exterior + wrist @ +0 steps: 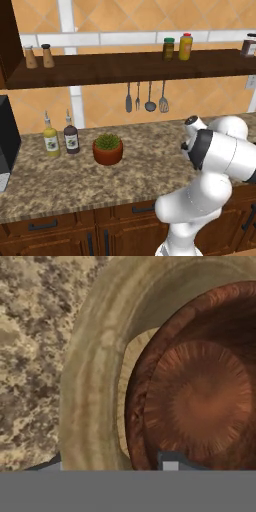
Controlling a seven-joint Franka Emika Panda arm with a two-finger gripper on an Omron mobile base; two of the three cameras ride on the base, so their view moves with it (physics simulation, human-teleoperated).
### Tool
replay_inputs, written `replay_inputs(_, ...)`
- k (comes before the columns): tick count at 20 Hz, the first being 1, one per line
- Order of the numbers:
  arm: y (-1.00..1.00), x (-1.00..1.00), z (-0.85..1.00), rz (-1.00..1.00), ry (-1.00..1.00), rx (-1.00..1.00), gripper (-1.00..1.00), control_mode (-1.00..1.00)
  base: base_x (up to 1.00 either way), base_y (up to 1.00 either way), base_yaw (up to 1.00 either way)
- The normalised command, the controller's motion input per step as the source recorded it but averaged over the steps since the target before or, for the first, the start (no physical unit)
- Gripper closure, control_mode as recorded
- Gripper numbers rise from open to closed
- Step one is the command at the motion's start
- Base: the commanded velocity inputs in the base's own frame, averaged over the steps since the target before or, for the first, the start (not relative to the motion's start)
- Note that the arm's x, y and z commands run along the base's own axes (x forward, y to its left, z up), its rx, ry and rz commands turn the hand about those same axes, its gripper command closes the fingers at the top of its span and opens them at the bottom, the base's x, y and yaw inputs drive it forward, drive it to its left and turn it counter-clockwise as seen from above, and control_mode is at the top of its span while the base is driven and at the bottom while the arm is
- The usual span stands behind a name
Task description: Pick up the bowls on the counter and stack them on top of one another in the open cabinet. Place the smaller bowl on top of the larger bowl.
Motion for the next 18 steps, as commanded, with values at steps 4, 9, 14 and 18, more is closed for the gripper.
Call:
replay_inputs(4,0.20,-0.30,0.77,0.03,-0.05,-0.01,1.00,-1.00,0.00,0.00,0.00)
replay_inputs(9,0.44,-0.64,1.00,0.13,-0.16,0.00,1.00,-1.00,0.00,0.00,0.00)
replay_inputs(14,0.74,-0.99,1.00,0.28,-0.15,-0.06,1.00,-1.00,0.00,0.00,0.00)
replay_inputs(18,0.88,-0.81,1.00,0.37,-0.03,-0.09,1.00,-1.00,0.00,0.00,0.00)
